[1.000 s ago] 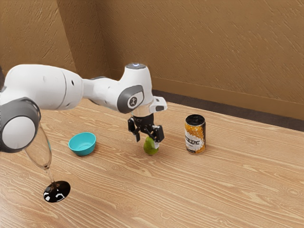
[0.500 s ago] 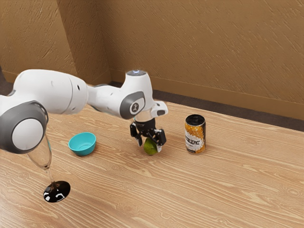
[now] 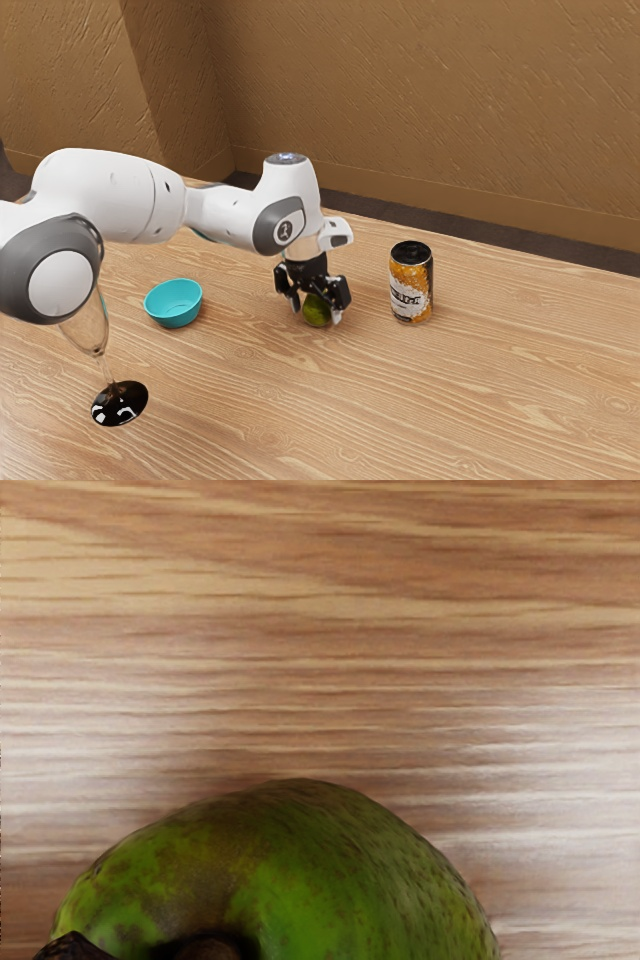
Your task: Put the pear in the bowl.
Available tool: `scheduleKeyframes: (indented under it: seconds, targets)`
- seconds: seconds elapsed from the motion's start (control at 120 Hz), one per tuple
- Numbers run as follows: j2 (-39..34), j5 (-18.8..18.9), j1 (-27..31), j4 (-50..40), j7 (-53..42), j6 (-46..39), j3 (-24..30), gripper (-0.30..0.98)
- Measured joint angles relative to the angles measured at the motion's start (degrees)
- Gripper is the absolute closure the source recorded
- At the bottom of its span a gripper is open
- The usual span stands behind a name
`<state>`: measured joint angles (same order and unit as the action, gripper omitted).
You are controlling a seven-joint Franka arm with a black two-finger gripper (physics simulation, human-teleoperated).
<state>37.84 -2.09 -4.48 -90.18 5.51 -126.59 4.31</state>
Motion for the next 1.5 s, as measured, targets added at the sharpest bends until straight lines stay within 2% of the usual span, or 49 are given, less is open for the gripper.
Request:
scheduleKeyframes:
  seconds: [0.108,0.483,0.792,0.908,1.058,1.192,1.5]
  targets:
    - [0.0,0.1,0.0,0.1,0.0,-0.1,0.0,0.02]
    - [-0.2,0.9,-0.1,0.3,-0.9,-0.7,-0.1,0.26]
    - [-0.7,1.2,-0.2,0.1,-1.1,-0.9,-0.1,0.32]
    - [-3.5,1.5,-0.2,-1.1,-0.9,-0.9,-0.5,0.37]
    - [-11.1,2.3,0.4,-6.6,-0.6,-0.8,-4.2,0.41]
    - [-19.3,2.8,4.3,-15.4,-0.3,-0.7,-5.4,0.42]
    - [-29.3,3.2,13.8,-26.5,0.2,0.5,-6.4,0.41]
